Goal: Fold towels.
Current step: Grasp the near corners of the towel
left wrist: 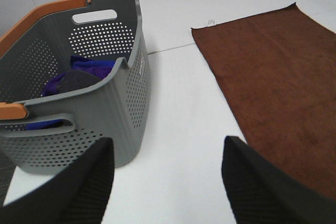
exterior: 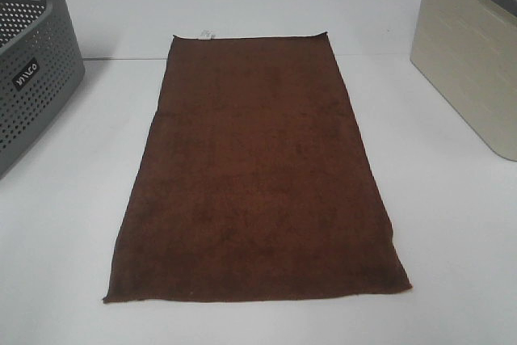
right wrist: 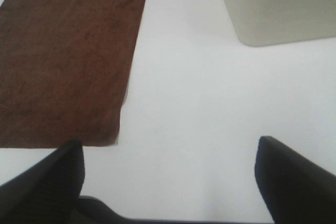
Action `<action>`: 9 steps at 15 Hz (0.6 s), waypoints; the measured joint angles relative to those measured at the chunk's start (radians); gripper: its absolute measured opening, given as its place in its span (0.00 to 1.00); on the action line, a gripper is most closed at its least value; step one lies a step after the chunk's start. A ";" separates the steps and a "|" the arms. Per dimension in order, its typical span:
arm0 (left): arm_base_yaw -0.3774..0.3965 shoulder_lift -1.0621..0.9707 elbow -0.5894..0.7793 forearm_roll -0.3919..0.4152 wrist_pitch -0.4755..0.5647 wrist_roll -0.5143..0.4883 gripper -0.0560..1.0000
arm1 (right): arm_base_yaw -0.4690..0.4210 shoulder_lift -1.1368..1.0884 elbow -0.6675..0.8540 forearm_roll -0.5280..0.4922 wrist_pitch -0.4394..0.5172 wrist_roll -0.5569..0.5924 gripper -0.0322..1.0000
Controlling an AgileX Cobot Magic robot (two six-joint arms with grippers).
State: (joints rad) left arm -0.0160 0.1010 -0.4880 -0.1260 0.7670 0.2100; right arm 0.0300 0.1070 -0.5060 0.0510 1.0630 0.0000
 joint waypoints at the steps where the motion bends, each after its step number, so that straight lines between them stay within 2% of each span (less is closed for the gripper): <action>1: 0.000 0.059 0.023 -0.036 -0.072 -0.005 0.61 | 0.000 0.068 0.000 -0.005 -0.003 0.033 0.82; 3: 0.000 0.206 0.057 -0.168 -0.183 -0.009 0.61 | 0.000 0.211 -0.012 0.013 -0.040 0.053 0.81; 4: 0.000 0.286 0.062 -0.242 -0.205 -0.009 0.61 | 0.000 0.293 -0.024 0.038 -0.059 0.053 0.81; 6: 0.000 0.478 0.063 -0.392 -0.213 0.017 0.61 | 0.000 0.442 -0.053 0.108 -0.083 0.053 0.81; 9: 0.000 0.763 0.063 -0.583 -0.206 0.140 0.61 | 0.000 0.679 -0.086 0.170 -0.104 0.013 0.80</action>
State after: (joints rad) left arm -0.0160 0.8640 -0.4250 -0.7090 0.5610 0.3500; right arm 0.0300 0.7860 -0.5920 0.2210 0.9590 0.0130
